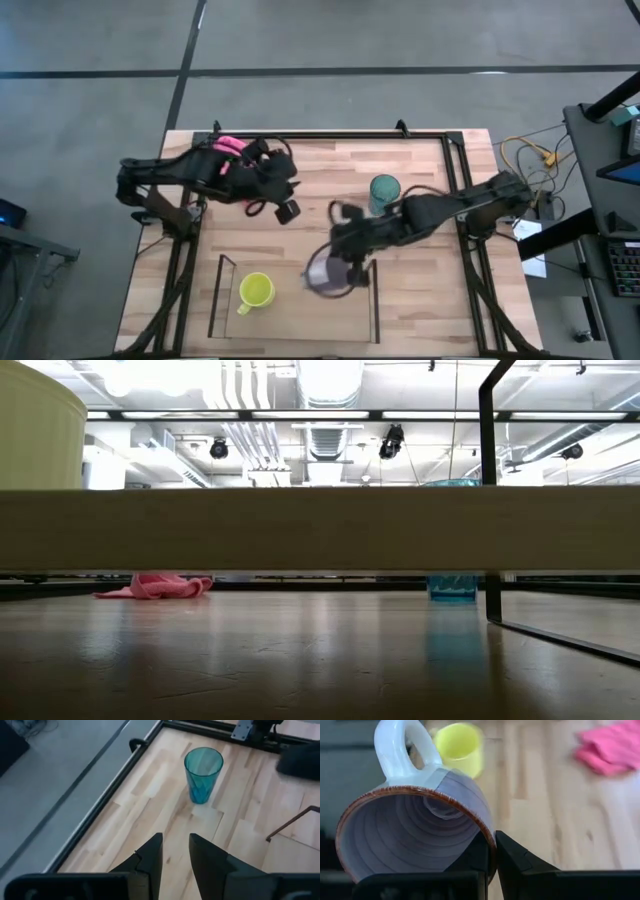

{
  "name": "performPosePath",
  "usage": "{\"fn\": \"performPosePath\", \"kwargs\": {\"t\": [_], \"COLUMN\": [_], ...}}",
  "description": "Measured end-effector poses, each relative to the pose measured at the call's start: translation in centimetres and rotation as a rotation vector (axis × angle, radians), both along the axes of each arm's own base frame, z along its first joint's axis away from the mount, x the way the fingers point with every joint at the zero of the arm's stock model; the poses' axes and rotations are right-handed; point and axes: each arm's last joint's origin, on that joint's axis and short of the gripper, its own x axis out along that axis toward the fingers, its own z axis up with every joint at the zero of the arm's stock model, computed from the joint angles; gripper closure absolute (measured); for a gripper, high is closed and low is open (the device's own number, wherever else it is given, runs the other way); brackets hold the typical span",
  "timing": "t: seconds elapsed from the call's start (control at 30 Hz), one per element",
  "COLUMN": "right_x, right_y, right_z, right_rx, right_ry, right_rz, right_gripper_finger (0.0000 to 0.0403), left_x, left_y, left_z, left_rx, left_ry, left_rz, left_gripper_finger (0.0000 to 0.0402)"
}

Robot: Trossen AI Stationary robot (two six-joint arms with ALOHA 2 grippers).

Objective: Stack small to large cups/mugs on shelf
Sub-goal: Put the purple patterned mug on the shelf

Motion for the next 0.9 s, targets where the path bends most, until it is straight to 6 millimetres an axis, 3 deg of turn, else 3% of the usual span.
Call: {"fn": "performPosePath", "kwargs": {"t": [0.17,0.47,0.7,0.9], "right_x": [3.2,7.6,9.3,9.8], "right_y": [0.9,0.9,1.6,1.7], "right_z": [-0.7,-2.7,-5.4,-6.2], "right_rx": [-0.062,-0.124,-0.102,-0.094], "right_ry": [0.052,0.194,0.277,0.289], "right_rz": [0.159,0.216,0.256,0.241], "right_gripper_finger": [0.0390,0.0390,0.0390,0.0390], "left_x": [-1.8,-3.3,-3.3,-3.4], "left_y": [0.5,0.9,1.0,1.0], "left_z": [1.3,1.7,0.9,0.6], "left_rx": [0.041,0.045,0.057,0.059], "left_ry": [-0.017,-0.017,0.073,0.092], "left_rz": [-0.042,-0.037,-0.039,-0.039], "left_gripper_finger": [0.0320,0.0320,0.0320,0.0320]}}
